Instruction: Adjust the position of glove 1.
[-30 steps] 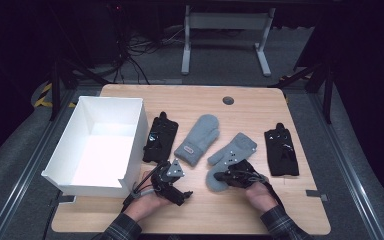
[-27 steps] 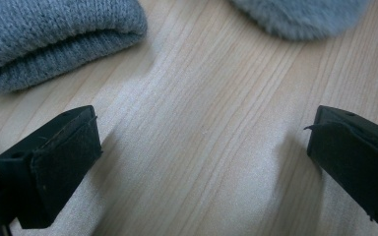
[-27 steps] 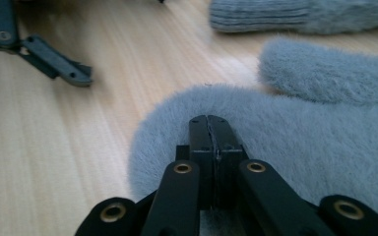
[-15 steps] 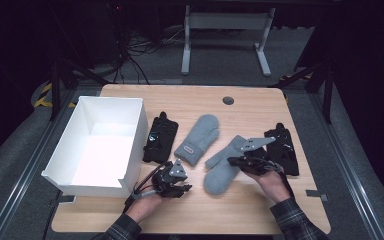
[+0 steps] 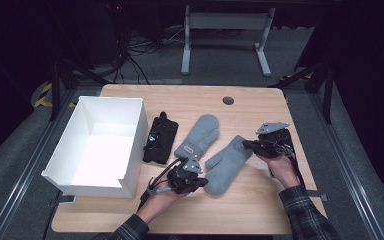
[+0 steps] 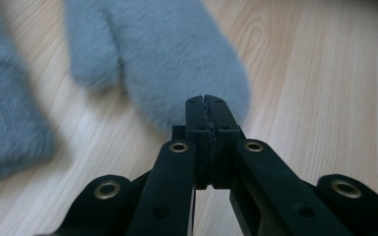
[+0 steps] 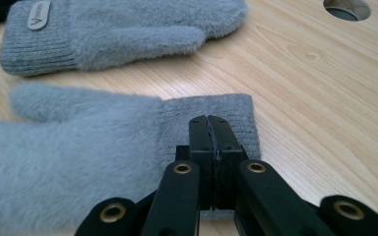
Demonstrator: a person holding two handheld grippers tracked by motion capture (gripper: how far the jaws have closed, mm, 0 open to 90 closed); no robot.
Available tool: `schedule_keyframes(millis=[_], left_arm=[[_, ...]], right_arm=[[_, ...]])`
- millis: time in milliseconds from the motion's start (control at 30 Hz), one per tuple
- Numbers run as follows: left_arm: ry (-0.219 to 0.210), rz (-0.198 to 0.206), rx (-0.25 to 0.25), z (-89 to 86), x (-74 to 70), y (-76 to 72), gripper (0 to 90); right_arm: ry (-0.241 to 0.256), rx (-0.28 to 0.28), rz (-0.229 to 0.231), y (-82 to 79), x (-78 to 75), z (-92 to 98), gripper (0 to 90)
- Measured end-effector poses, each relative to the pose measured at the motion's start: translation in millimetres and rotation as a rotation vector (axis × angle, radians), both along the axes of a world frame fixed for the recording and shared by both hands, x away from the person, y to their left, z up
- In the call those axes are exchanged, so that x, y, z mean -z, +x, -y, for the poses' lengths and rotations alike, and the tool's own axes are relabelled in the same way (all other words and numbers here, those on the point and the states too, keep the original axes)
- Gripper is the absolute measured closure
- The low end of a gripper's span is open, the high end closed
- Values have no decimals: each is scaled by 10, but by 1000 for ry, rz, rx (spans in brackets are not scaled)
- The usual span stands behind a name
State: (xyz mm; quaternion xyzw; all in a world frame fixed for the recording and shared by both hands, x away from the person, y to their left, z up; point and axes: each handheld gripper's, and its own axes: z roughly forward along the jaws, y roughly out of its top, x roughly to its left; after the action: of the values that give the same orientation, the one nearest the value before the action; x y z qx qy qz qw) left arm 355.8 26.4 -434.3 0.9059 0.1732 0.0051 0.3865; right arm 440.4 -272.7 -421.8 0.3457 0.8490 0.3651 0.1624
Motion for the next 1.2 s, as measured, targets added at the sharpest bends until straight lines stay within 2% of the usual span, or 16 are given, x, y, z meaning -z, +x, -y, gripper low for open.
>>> schedule_keyframes(millis=[133,167,300,633,800,1033,1133,1200], left_arm=[[10,3,18,161,7,42,897],[14,-9,23,196,32,65,896],[54,-39,24,274,167,149,897],[81,-28,-13,186,165,203,899],[86,-31,-19,142,163,205,899],[97,-44,-30,73,158,212,900],[92,-46,-29,52,161,222,900],[93,-47,-29,54,163,220,900]], right_arm=[[-26,2,-5,64,59,-44,900],[-50,5,-15,75,101,-57,900],[-55,5,-26,66,134,-45,900],[-112,-8,-47,-87,124,-40,900],[-106,-13,-64,-204,116,-9,900],[-123,-34,-90,-424,88,10,900],[-123,-46,-91,-482,63,16,900],[-108,-49,-74,-481,17,35,900]])
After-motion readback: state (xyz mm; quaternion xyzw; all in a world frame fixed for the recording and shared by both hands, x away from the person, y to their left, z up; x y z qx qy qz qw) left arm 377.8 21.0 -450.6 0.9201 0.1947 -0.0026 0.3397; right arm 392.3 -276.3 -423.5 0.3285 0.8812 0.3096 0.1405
